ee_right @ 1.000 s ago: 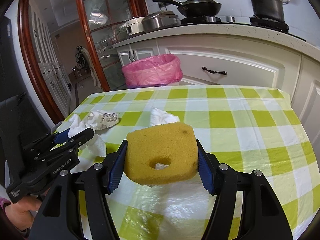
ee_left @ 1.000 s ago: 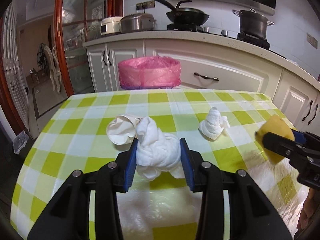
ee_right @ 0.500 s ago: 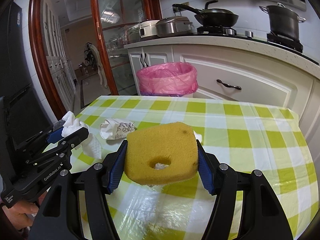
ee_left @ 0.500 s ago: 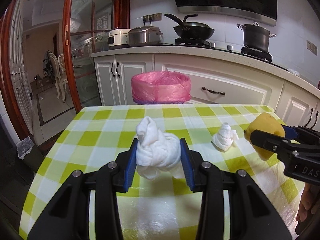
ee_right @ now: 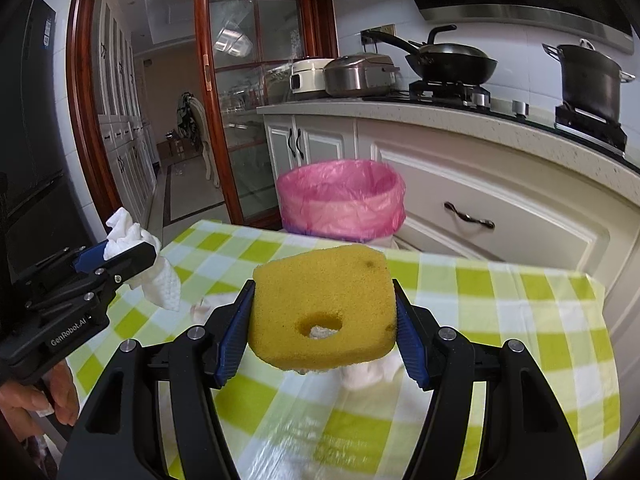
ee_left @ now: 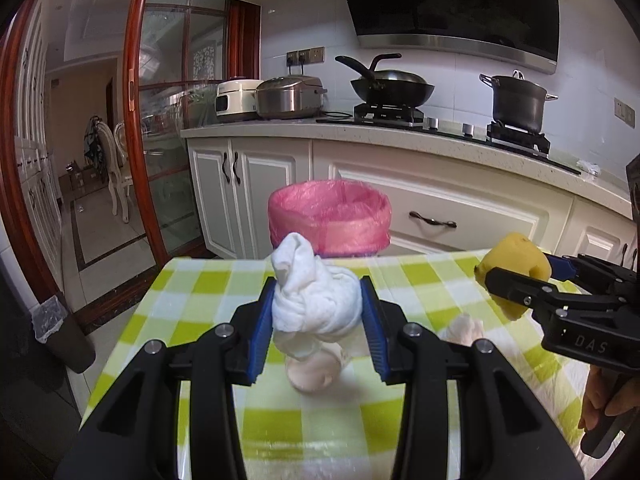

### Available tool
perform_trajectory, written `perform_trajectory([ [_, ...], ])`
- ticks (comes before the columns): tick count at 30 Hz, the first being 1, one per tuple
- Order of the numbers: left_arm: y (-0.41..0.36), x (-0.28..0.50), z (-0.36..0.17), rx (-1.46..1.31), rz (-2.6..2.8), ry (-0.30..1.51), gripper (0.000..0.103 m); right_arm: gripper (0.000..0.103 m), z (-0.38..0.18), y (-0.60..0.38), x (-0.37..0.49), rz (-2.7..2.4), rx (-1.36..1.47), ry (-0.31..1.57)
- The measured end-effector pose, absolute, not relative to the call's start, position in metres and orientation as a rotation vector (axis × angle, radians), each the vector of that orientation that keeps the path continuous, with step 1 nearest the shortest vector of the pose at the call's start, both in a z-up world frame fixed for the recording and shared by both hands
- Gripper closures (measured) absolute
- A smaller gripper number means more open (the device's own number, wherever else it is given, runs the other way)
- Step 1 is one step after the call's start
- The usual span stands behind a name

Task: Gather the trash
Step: 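Carry the tissue and sponge with both tools over the pink bin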

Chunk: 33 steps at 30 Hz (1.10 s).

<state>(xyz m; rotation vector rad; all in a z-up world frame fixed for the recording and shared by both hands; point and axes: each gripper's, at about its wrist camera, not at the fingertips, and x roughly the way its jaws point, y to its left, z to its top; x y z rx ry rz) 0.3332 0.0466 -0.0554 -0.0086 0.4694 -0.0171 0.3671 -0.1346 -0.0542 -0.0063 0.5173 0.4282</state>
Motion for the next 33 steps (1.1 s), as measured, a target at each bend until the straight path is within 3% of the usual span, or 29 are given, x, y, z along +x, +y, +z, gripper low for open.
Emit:
perform_trajectory([
  [17, 0.058, 0.477, -0.031, 0.014, -0.046, 0.471, 0.063, 0.042, -0.039, -0.122, 0.508, 0.468, -0.045, 0.526],
  [33, 0.087, 0.650, -0.050, -0.055, -0.062, 0.520, 0.061, 0.041, -0.048, -0.093, 0.669, 0.538, -0.033, 0.544],
])
